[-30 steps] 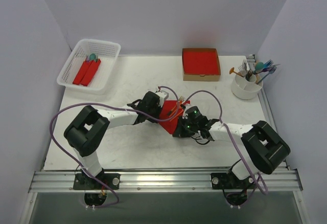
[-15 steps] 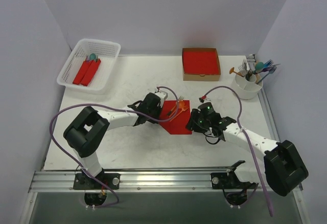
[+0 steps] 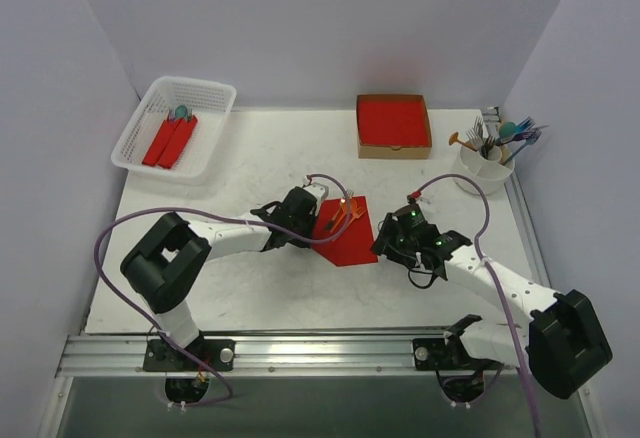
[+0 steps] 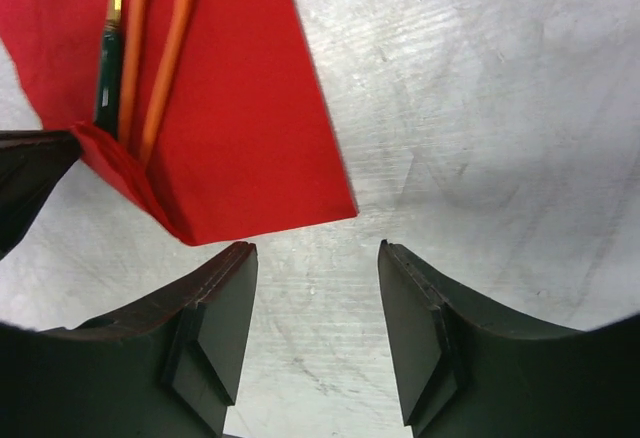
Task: Place the utensils on the paper napkin and roll it up
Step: Roll the napkin at the center of the board.
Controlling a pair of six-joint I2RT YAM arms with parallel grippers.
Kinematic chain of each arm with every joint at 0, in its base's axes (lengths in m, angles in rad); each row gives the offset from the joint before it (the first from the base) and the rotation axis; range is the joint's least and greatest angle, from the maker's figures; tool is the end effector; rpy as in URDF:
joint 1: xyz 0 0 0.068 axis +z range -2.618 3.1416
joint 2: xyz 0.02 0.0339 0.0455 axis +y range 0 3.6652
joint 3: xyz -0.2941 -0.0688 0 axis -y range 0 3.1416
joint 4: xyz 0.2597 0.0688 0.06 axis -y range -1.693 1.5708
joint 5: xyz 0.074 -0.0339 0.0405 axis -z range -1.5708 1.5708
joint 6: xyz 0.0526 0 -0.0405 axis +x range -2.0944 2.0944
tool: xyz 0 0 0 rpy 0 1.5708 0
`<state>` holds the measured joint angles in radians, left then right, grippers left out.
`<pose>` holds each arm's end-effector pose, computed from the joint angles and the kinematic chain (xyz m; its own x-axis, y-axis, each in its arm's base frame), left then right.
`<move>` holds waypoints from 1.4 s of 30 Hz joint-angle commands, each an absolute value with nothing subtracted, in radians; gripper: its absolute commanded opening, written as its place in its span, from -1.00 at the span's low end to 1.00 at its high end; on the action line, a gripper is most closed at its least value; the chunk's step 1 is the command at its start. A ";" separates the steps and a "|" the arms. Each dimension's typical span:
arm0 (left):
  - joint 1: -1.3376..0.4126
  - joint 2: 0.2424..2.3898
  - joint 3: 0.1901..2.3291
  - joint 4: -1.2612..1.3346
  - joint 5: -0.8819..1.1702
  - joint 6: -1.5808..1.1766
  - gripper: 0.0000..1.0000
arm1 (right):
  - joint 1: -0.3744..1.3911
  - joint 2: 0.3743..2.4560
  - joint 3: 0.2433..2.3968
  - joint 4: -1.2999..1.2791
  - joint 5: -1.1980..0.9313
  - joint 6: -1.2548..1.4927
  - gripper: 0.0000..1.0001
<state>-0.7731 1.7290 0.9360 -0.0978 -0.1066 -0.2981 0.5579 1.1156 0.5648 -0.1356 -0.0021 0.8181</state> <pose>0.2693 -0.2549 0.1628 -0.7219 0.2963 -0.6254 0.4545 0.8844 -0.1056 0.2047 0.1279 0.2126 -0.7549 0.3892 -0.5278 0.0296 0.8242 0.5655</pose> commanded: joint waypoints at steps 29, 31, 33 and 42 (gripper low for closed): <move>-0.790 1.715 1.005 -0.078 -0.045 -0.276 -0.22 | 0.629 1.402 0.612 -0.060 0.129 0.931 -0.26; -0.790 1.715 1.014 -0.086 -0.043 -0.272 -0.22 | 0.629 1.413 0.614 -0.054 0.129 0.934 -0.27; -0.790 1.715 1.023 -0.089 -0.032 -0.265 -0.22 | 0.629 1.420 0.617 -0.054 0.121 0.933 -0.31; -0.790 1.743 1.052 -0.097 -0.002 -0.244 -0.21 | 0.629 1.365 0.597 -0.060 0.107 0.946 -0.49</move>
